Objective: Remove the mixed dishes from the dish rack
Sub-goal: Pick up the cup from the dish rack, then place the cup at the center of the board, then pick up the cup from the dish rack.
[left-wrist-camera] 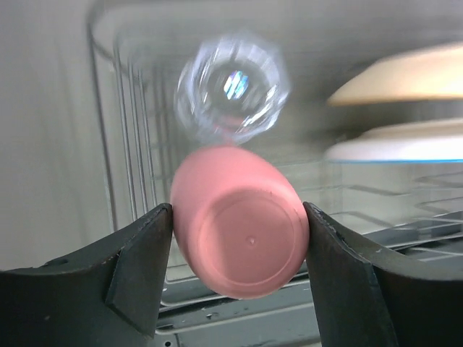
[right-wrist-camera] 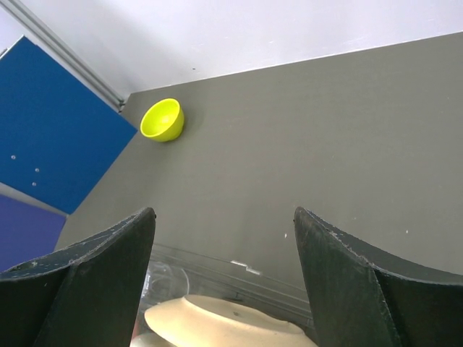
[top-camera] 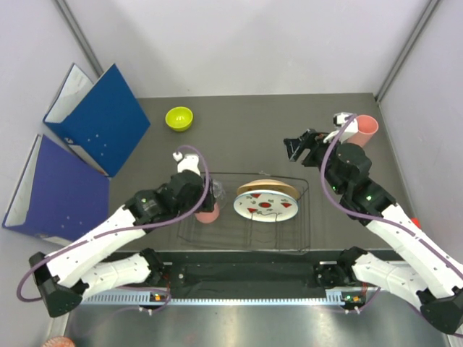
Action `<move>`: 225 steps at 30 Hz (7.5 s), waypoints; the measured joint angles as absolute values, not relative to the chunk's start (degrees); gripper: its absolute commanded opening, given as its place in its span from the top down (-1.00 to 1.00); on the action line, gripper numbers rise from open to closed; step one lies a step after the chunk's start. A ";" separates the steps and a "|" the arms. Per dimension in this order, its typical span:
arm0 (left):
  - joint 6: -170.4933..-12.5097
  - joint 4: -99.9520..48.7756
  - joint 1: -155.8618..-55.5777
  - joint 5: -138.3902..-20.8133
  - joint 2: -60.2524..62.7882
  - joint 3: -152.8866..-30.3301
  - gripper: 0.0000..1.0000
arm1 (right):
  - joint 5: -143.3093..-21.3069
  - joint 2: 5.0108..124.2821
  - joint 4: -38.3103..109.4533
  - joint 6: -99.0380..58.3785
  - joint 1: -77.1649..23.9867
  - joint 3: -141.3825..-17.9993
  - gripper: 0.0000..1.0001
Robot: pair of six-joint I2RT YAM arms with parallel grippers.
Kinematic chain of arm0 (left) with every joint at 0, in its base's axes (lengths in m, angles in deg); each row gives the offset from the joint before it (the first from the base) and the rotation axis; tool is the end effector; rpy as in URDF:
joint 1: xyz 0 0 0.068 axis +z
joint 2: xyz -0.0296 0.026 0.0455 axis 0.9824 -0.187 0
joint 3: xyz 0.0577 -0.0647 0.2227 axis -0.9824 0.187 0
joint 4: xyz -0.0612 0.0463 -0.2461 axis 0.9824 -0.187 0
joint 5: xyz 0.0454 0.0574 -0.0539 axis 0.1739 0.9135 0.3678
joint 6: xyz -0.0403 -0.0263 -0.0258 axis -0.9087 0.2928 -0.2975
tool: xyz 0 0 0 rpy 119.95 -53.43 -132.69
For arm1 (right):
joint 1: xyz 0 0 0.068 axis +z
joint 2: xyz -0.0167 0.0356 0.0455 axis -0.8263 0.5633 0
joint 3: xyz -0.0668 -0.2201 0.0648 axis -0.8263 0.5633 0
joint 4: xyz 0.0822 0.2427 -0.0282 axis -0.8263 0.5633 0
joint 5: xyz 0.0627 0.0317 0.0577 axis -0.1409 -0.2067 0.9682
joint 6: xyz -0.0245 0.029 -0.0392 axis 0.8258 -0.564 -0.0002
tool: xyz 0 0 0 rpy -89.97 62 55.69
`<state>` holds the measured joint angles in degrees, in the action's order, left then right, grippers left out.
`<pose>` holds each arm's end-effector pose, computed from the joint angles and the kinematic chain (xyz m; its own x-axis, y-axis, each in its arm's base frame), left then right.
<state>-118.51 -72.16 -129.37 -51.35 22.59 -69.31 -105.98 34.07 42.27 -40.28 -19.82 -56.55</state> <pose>0.1392 -0.1471 0.2596 -0.7360 -0.0329 -0.6762 0.1508 0.9658 -0.2111 0.1858 0.1219 0.3484 -0.2204 0.3749 -0.9005 -0.2705 0.8635 0.4256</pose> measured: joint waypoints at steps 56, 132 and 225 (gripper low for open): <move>-156.02 20.47 -104.69 -100.73 2.44 -69.48 1.00 | -80.80 31.95 20.47 -51.12 -19.71 -50.86 -0.41; -135.54 -25.36 -97.92 -91.46 9.93 -64.32 -0.95 | -108.28 93.19 95.47 -53.50 -65.02 -132.28 1.00; -117.18 -53.84 -120.78 -55.09 5.34 -65.37 -0.70 | -103.21 41.30 33.52 -43.27 -11.97 -54.03 -0.80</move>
